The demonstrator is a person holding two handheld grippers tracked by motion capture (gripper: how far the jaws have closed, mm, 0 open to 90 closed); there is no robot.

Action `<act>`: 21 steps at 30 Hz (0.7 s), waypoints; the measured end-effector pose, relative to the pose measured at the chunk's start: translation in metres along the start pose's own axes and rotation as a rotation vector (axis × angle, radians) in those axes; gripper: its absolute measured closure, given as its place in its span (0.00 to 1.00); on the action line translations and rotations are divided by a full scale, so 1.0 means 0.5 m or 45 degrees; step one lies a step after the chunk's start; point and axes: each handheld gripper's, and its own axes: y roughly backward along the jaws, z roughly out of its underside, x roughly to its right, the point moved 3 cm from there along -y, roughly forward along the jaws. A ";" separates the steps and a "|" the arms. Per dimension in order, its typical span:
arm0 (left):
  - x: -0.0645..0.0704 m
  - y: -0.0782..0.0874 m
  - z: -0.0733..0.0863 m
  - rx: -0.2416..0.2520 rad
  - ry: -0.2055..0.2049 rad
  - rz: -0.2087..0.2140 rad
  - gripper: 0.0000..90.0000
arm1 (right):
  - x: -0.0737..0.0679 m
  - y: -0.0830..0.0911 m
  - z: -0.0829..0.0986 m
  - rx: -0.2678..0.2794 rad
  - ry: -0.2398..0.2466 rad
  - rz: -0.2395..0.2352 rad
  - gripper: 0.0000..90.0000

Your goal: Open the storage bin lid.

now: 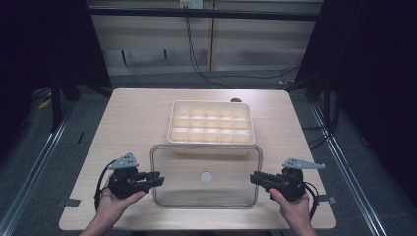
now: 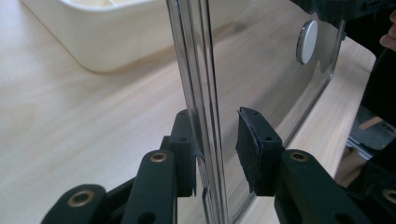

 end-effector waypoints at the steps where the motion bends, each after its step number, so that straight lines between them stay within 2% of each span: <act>1: 0.003 -0.001 0.006 -0.013 0.002 0.004 0.76 | 0.001 0.001 0.002 -0.003 0.002 0.001 0.79; 3: 0.004 -0.002 0.012 -0.035 -0.008 0.002 0.76 | 0.001 0.002 0.008 -0.013 -0.005 -0.004 0.79; 5: 0.004 -0.003 0.013 -0.029 -0.002 0.003 0.76 | 0.000 0.001 0.015 -0.020 -0.018 -0.010 0.80; 14: 0.001 -0.009 0.020 -0.039 0.013 0.015 0.74 | -0.002 0.000 0.029 -0.045 -0.005 0.006 0.80; 21: 0.000 -0.010 0.028 -0.044 0.005 0.014 0.72 | -0.002 -0.005 0.035 -0.067 0.007 0.003 0.79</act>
